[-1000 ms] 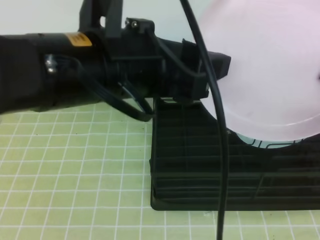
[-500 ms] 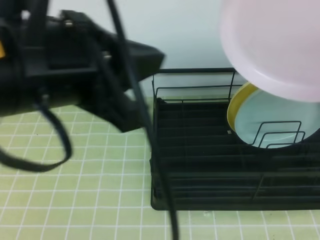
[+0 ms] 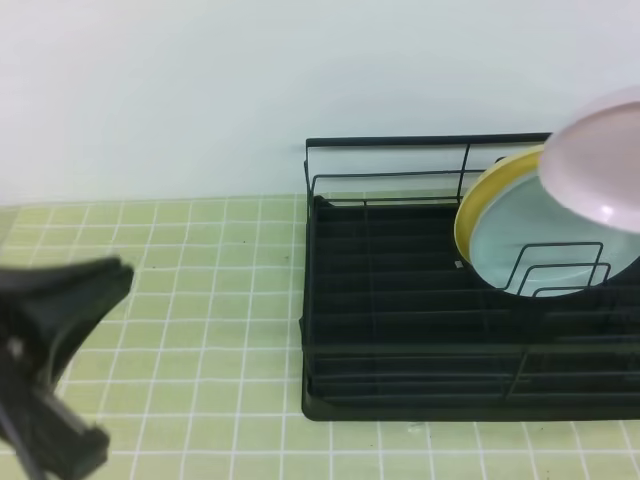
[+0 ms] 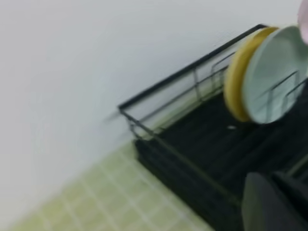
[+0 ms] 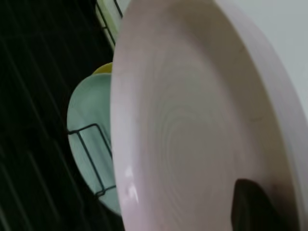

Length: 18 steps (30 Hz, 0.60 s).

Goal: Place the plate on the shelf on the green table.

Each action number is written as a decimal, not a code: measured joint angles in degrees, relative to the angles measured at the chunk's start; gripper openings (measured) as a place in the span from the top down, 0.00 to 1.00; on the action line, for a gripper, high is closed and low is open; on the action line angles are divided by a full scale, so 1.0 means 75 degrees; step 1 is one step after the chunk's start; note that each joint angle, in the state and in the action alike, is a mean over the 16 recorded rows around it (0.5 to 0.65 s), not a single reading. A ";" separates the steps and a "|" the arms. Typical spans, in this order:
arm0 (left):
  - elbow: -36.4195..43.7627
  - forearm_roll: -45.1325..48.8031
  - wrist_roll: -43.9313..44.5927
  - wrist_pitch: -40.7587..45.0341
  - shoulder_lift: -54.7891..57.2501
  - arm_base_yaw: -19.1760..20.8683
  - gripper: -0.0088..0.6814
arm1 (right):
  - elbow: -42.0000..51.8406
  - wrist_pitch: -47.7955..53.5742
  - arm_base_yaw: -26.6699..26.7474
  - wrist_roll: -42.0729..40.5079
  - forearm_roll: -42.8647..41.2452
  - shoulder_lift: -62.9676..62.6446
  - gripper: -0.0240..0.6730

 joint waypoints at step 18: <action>0.2109 0.3047 -0.2092 -0.1580 -0.0845 0.0000 0.99 | 0.0013 -0.1668 0.1023 -0.1706 -0.0582 0.2139 0.83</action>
